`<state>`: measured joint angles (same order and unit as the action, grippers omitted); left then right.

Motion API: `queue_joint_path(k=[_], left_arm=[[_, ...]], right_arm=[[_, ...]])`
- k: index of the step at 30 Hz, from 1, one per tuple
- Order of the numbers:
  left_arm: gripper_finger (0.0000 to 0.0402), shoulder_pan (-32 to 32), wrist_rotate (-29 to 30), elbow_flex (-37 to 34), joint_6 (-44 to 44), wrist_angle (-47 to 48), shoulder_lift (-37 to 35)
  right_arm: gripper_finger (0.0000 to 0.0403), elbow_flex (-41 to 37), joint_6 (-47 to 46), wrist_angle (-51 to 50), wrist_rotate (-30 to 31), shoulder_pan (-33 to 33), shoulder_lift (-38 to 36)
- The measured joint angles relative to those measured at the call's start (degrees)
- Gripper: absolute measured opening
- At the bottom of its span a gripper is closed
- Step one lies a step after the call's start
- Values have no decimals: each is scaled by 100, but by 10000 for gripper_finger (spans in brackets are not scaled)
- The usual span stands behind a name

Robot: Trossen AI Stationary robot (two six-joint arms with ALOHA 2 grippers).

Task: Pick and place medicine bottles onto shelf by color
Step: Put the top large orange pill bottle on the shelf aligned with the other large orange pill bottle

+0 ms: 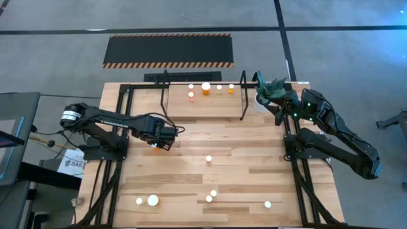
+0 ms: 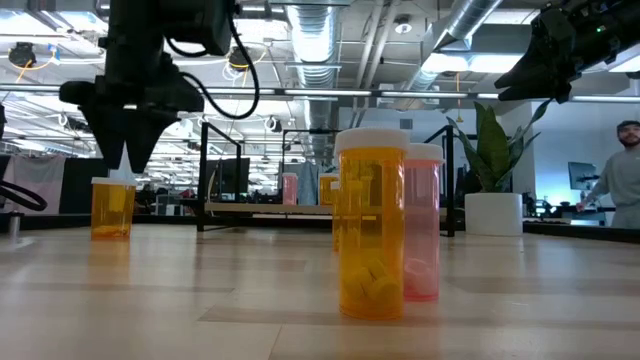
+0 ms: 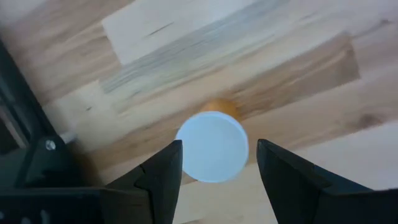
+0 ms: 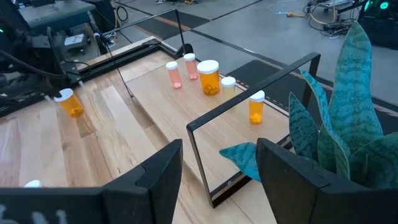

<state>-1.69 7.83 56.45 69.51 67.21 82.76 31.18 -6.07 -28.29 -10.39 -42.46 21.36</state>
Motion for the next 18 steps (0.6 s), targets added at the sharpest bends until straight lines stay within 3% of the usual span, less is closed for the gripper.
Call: queue_joint_path(k=[6,18], left_arm=[[211,0,73,-127,601,-150,0],[220,0,314,-127,687,-28,2]], right_arm=[[226,0,0,0,0,-1,-2],[226,0,0,0,0,-2,0]])
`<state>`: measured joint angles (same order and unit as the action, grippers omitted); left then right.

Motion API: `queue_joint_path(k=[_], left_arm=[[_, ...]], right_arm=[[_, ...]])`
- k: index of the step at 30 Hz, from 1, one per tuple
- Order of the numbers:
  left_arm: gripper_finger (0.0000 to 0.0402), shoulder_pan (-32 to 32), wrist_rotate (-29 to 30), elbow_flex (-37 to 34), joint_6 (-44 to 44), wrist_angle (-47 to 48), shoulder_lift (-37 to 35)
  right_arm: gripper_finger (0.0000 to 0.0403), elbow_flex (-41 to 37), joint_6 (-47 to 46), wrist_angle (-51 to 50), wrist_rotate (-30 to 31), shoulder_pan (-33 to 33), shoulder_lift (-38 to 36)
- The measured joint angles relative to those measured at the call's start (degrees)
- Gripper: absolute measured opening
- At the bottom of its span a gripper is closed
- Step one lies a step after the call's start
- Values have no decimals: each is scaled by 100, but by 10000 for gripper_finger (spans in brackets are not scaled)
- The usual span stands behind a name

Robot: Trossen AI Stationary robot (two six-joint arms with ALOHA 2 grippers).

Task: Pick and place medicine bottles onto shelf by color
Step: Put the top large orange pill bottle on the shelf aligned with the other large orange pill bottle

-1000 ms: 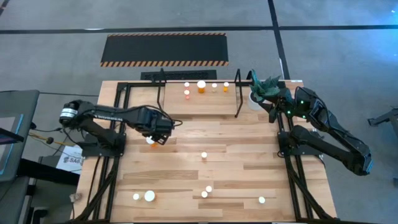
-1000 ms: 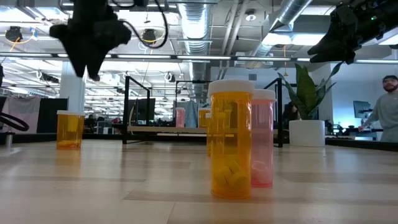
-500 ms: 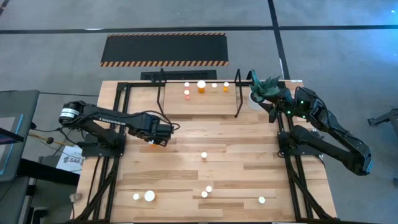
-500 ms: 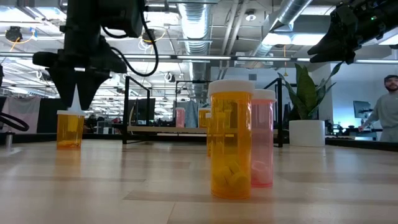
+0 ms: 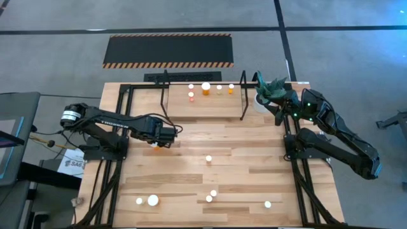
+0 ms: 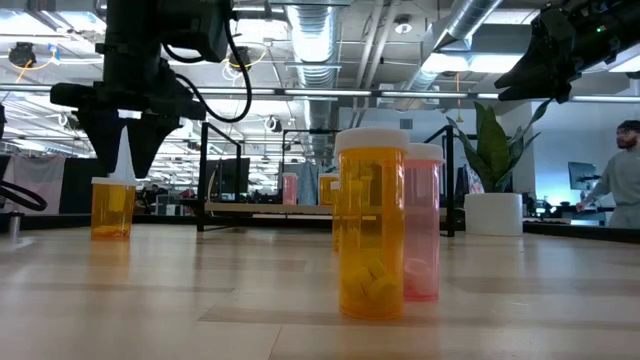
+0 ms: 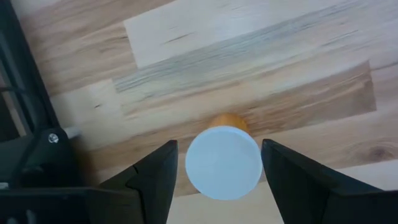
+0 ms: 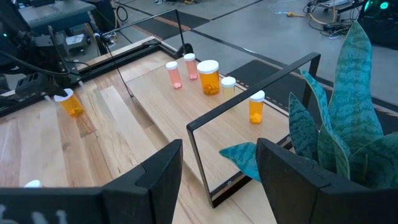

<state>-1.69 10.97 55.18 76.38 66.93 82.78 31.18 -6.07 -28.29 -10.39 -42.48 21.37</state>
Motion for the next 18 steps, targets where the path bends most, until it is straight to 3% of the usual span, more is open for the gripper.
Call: queue_joint_path(k=[18], left_arm=[[220,-429,191,-730,882,-899,2]], right_arm=[[226,0,0,0,0,0,-2]])
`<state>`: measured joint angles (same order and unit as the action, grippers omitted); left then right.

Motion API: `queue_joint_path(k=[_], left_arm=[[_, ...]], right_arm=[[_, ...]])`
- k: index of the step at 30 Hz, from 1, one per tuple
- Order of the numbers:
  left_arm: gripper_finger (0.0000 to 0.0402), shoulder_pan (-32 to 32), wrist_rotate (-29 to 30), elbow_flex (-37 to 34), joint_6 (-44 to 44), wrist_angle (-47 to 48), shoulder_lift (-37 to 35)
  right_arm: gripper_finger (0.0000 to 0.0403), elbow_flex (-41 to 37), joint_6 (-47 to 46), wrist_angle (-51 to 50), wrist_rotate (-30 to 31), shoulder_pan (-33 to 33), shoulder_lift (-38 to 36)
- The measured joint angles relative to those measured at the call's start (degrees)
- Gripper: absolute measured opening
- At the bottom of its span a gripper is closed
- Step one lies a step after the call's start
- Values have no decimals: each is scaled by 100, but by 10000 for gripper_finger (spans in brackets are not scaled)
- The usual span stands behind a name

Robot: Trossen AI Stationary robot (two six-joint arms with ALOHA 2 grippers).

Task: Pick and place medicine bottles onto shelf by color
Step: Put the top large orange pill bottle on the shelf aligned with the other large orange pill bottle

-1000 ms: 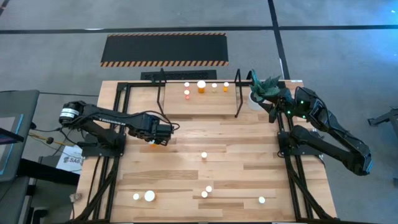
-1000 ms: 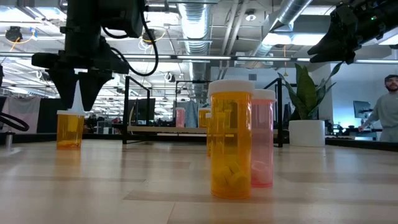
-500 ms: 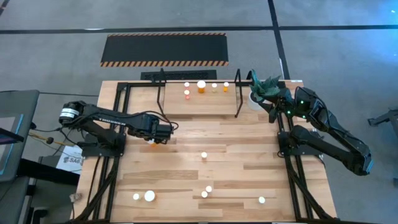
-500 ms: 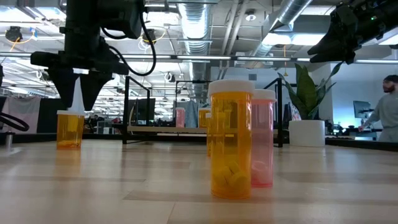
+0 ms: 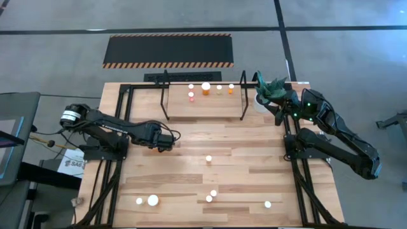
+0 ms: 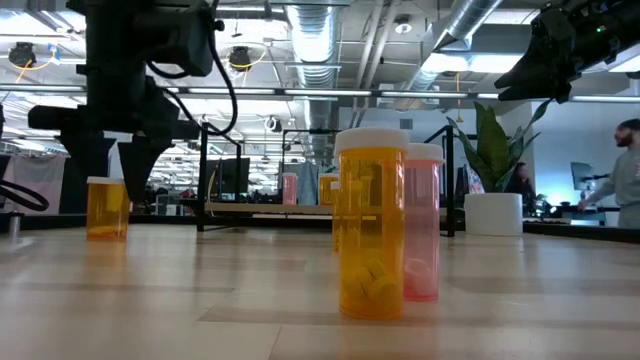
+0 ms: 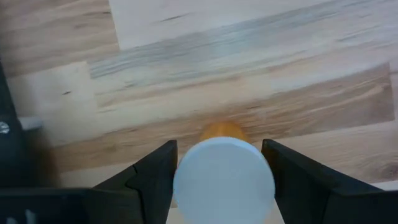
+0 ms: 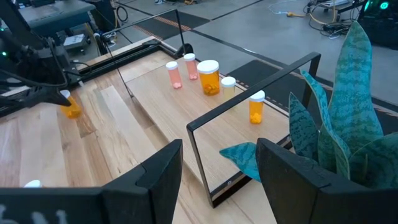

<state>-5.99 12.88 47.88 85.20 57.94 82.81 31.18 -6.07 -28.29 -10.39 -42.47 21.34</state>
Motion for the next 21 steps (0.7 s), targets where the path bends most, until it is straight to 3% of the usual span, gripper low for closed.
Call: queue_joint_path(k=[6,14,21], left_arm=[[215,-86,-16,-153,-5,-305,4],[175,-66,-167,-151,-485,-698,0],[189,120,-172,141,-1439,-969,4]], right_arm=[[226,0,0,0,0,0,2],[226,0,0,0,0,0,1],[226,0,0,0,0,0,2]])
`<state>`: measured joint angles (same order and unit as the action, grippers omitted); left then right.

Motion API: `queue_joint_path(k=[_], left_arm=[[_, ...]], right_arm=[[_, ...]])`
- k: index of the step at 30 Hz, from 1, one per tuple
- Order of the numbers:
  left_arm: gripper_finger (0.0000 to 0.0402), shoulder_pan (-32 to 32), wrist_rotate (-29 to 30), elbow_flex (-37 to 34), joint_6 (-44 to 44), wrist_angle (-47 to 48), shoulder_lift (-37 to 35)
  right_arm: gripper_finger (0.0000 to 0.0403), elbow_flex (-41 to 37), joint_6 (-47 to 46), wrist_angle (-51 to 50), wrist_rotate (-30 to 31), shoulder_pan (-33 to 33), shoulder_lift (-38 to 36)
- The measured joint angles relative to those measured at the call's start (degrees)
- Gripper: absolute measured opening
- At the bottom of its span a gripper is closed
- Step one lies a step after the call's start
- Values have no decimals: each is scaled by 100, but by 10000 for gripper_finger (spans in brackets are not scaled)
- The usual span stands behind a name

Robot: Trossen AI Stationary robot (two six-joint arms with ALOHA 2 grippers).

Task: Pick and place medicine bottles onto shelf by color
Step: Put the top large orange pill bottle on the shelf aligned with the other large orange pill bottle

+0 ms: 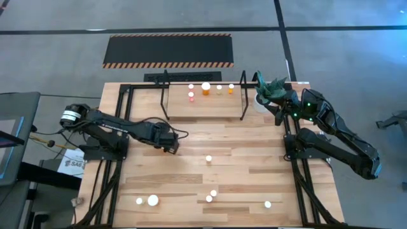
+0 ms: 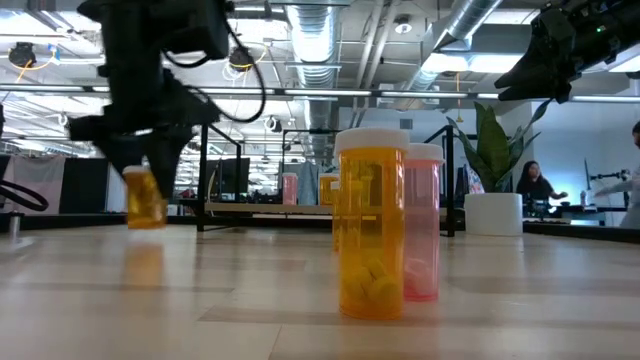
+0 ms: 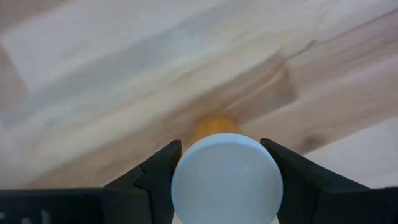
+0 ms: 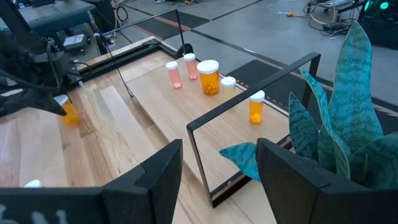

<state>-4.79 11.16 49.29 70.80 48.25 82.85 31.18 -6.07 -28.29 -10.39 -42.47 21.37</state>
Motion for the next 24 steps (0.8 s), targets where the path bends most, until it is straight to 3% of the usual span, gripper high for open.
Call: queue_joint_path(k=[15,24], left_arm=[[185,1243,6,1094,-3389,-393,2],[184,1780,-366,1840,-4540,-483,539]], right_arm=[[226,0,0,0,0,-1,-2],[226,0,0,2,0,1,0]])
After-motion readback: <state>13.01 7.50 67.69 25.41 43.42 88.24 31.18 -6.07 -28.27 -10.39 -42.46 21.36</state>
